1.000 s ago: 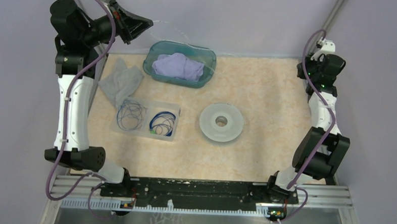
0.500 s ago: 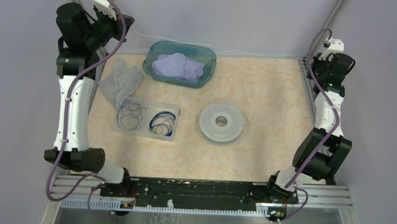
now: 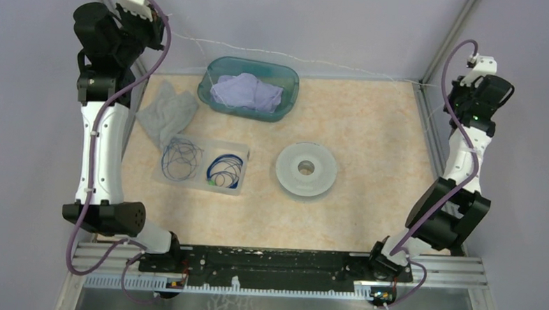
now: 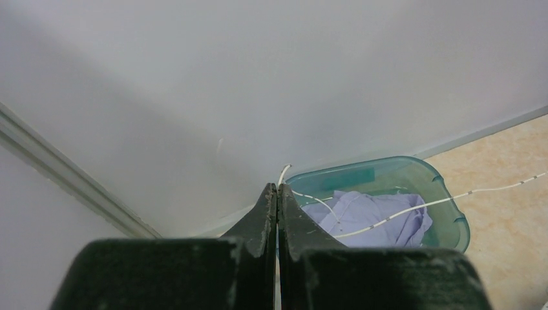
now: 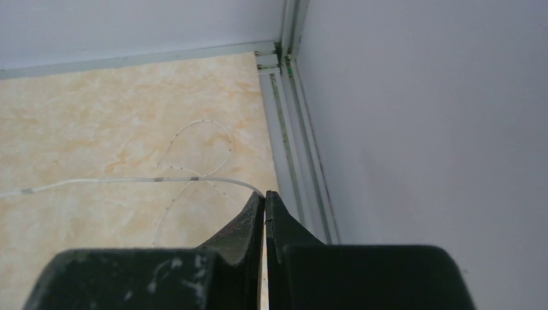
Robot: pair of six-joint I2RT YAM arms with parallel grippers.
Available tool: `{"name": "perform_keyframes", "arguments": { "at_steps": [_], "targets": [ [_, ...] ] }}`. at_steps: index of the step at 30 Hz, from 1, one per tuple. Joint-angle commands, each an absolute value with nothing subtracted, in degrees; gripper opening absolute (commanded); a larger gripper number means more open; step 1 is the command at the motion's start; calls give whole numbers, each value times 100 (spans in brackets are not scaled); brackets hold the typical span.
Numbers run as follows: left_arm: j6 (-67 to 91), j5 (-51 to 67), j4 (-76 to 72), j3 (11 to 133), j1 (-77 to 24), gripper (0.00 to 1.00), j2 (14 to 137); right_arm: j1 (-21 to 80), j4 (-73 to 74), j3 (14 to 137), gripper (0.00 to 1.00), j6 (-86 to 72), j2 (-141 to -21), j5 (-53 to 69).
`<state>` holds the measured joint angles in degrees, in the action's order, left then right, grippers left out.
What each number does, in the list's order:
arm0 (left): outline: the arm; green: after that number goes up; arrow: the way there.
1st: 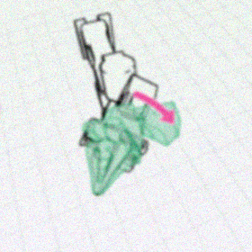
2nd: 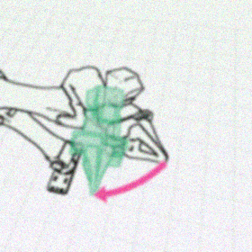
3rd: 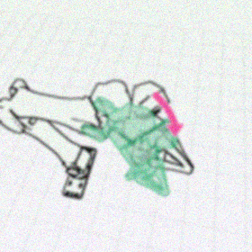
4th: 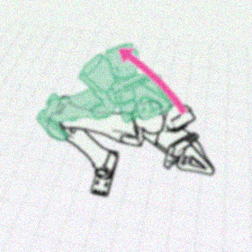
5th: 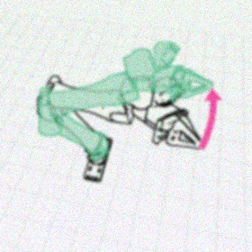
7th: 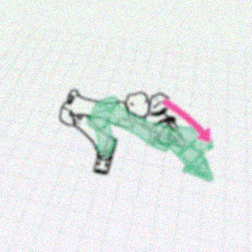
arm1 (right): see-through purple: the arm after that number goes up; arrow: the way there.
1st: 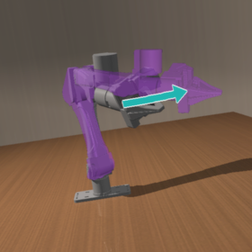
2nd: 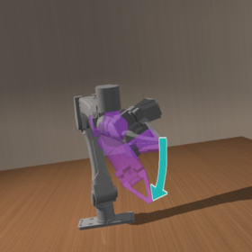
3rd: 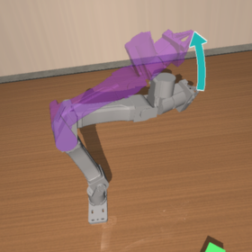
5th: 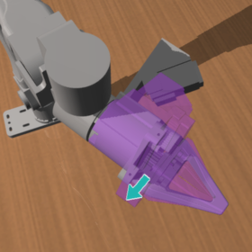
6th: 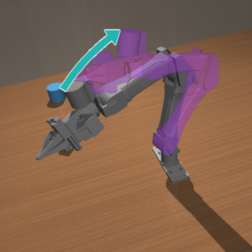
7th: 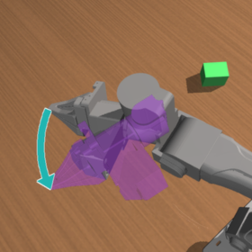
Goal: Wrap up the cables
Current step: Adjust the cable.
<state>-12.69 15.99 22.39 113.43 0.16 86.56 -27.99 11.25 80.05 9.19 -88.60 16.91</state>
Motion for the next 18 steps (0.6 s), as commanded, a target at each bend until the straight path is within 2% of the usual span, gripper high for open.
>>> {"name": "perform_keyframes", "arguments": {
  "at_steps": [1,7,18],
  "targets": [
    [-1203,1528,2000,11446,87,0,8718,-3052,1388,8430,0,1424,-8840,1635],
    [-955,1751,1995,11597,88,0,8812,-3082,1967,8452,0,2058,-8727,1441],
    [-1285,1186,1963,11789,313,0,8811,-3370,2474,8587,0,2466,-8902,1463]
  ]
}}
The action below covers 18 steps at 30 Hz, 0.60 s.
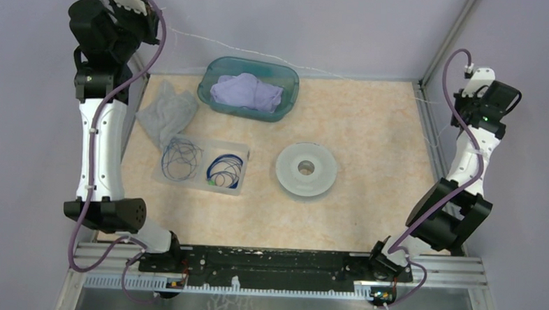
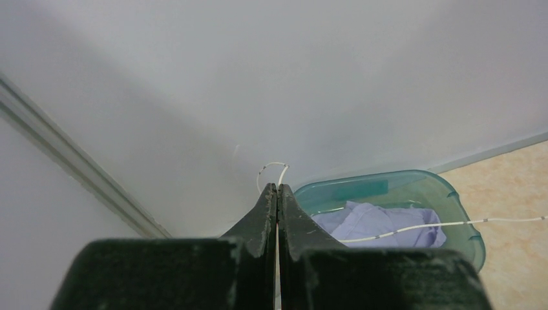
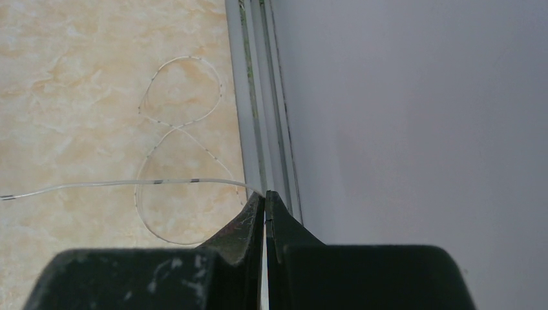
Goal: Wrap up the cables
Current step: Adjust the cable.
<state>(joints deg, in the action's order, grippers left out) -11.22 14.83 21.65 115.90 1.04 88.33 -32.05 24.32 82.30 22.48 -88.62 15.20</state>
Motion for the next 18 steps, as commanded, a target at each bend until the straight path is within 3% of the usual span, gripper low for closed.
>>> {"name": "perform_keyframes", "arguments": {
  "at_steps": [1,14,18],
  "targets": [
    [-1279,1188,1954,11788,370,0,8801,-3407,2510,8595,0,2488,-8929,1469],
    [-919,1483,1811,11965,1221,0,8962,-3726,2644,8237,0,2786,-8839,1588],
    [-558,2012,1865,11925,1160,0,8923,-3710,3052,8118,0,2863,-8650,2785]
  ]
}}
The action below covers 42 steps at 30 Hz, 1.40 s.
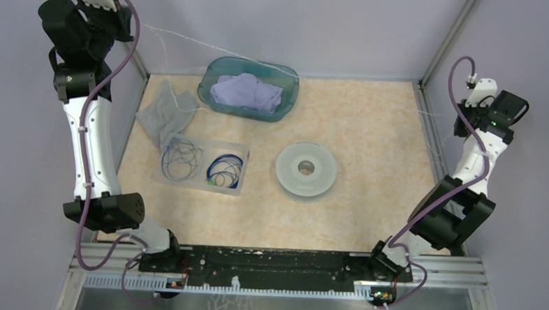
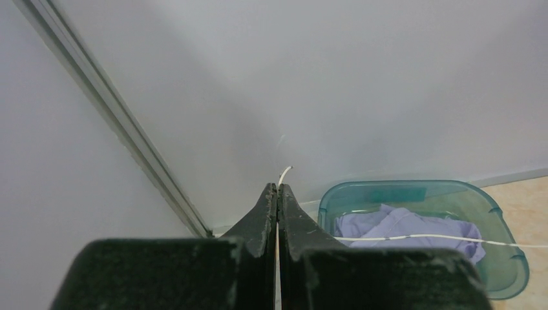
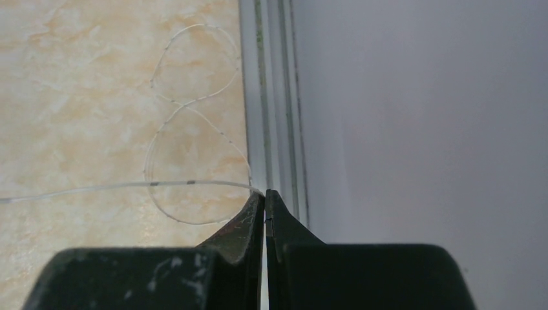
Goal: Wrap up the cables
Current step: Adjust the cable.
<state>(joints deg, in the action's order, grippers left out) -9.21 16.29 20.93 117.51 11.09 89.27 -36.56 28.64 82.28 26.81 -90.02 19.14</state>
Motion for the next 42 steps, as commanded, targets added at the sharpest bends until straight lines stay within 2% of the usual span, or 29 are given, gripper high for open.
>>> {"name": "perform_keyframes", "arguments": {
  "at_steps": [1,2,4,7,9,12,15,20,24,30,35,39,42],
  "targets": [
    [-419,2131,1882,11893,1054,0,8896,-3661,3180,8041,0,2885,-8582,3209],
    [-383,2187,1911,11842,877,0,8865,-3581,3332,7965,1,2959,-8509,3599],
    [-390,2152,1952,11722,383,0,8771,-3265,3831,7846,10,3185,-8384,4231],
    [-305,2290,2012,11579,-450,0,8685,-2639,4420,7762,32,3561,-8196,4676],
    [-39,2576,2036,11553,-776,0,8711,-2142,4656,7825,51,3603,-8105,5003],
    [266,3091,1978,11475,-1198,0,8759,-1619,4867,8148,63,3504,-8060,5519],
    [578,3706,1785,11297,-1562,0,8816,-1173,4365,8371,65,2784,-8042,6020],
    [1110,4285,1432,11254,-2096,0,9042,-709,1747,8062,66,207,-8077,6368],
    [1488,4600,1282,11436,-2435,0,9272,-421,-199,7495,67,-1237,-8091,6394],
    [2114,5029,1000,11398,-2674,0,9324,42,-1849,6565,67,-1571,-8098,6457],
    [2519,5316,729,11268,-2749,0,9325,135,-3446,5872,68,-2547,-8246,7122],
    [2629,5428,669,11274,-2760,0,9321,218,-3587,5573,68,-2552,-8297,7333],
    [2662,5471,661,11268,-2762,0,9301,229,-3154,5363,67,-2204,-8251,7410]
  ]
}}
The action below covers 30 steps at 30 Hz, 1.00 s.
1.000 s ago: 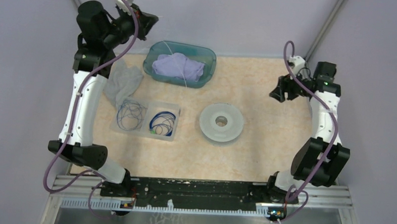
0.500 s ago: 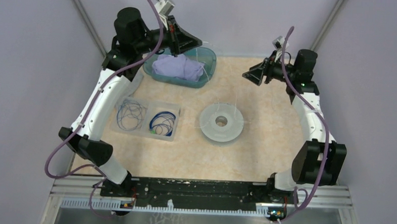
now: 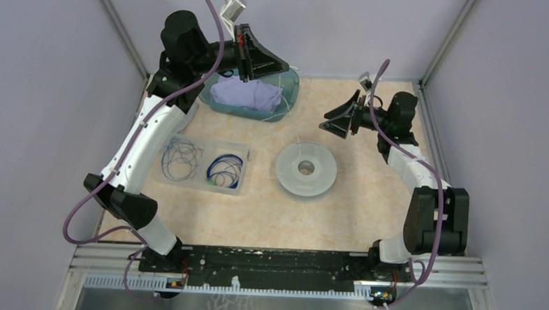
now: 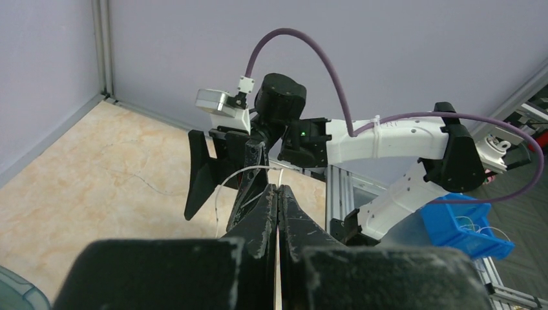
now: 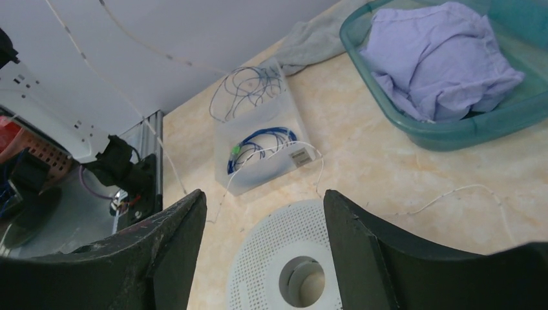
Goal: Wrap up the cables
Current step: Adjust the cable.
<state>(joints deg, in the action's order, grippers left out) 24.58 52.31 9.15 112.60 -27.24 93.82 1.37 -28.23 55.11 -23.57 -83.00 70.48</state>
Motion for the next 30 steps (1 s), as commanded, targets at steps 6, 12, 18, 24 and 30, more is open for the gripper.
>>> {"name": "perform_keyframes", "arguments": {
  "at_steps": [6,12,18,24,30],
  "targets": [
    [2747,5605,639,11284,-2763,0,9297,237,-1542,5166,64,-632,-8047,6898],
    [3105,5772,347,11292,-2769,0,9376,308,-2191,4530,64,-852,-8064,6603],
    [3299,5829,180,11322,-2796,0,9454,488,-2268,4192,64,-756,-8117,6495],
    [3422,5925,30,11292,-2823,0,9500,856,-3287,3773,61,-1293,-8165,6072],
    [3521,5994,-131,11189,-2847,0,9508,961,-4639,3715,58,-2366,-8817,6303]
  ]
}}
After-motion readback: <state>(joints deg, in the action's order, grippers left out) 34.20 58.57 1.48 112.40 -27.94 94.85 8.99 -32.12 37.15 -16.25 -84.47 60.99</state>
